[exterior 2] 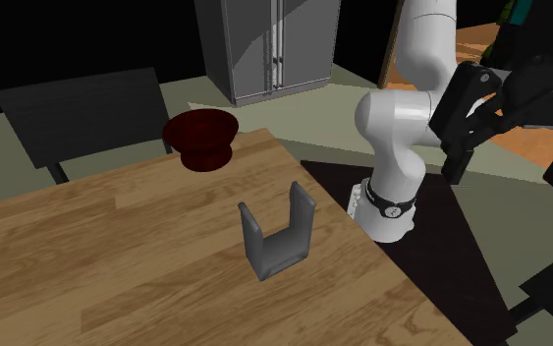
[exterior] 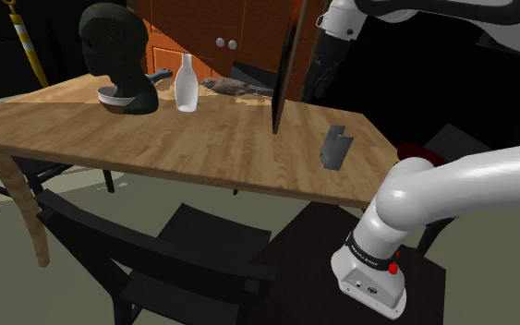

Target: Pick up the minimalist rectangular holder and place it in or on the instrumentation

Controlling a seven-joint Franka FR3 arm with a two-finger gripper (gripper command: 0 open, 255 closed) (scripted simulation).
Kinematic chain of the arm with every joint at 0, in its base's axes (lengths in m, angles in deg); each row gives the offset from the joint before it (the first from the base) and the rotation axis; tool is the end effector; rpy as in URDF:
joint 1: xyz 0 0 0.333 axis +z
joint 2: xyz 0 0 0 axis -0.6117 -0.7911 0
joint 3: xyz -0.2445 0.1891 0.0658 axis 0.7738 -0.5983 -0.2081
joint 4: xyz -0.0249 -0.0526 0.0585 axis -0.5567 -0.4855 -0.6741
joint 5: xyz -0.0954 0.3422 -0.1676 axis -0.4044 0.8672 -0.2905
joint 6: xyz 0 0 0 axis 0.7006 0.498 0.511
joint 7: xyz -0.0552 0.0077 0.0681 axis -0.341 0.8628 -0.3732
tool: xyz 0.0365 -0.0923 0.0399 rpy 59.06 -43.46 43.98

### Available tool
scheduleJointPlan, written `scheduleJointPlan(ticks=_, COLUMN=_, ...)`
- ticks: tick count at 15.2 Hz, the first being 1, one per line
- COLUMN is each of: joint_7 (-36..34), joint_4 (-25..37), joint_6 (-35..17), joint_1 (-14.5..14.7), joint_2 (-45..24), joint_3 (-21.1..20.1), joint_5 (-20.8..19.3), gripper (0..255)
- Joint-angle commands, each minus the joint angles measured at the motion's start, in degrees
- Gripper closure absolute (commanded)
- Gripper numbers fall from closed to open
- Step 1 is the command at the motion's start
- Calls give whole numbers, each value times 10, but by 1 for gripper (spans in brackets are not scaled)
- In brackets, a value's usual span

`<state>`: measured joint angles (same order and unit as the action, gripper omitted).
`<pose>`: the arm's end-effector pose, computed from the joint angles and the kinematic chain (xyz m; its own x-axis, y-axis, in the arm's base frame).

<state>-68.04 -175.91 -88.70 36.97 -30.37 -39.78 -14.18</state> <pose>0.3018 -0.0332 0.5998 0.9920 0.0715 0.1037 0.0725 -0.9973 -0.0061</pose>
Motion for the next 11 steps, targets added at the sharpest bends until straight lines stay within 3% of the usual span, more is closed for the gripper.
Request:
scheduleJointPlan(ticks=1, joint_7=0, joint_4=0, joint_6=0, joint_1=0, joint_2=0, joint_3=0, joint_5=0, gripper=0)
scheduleJointPlan(ticks=11, joint_7=-74, joint_4=-67, joint_6=-90, joint_1=-94, joint_2=-74, joint_3=60, joint_5=-39, gripper=0)
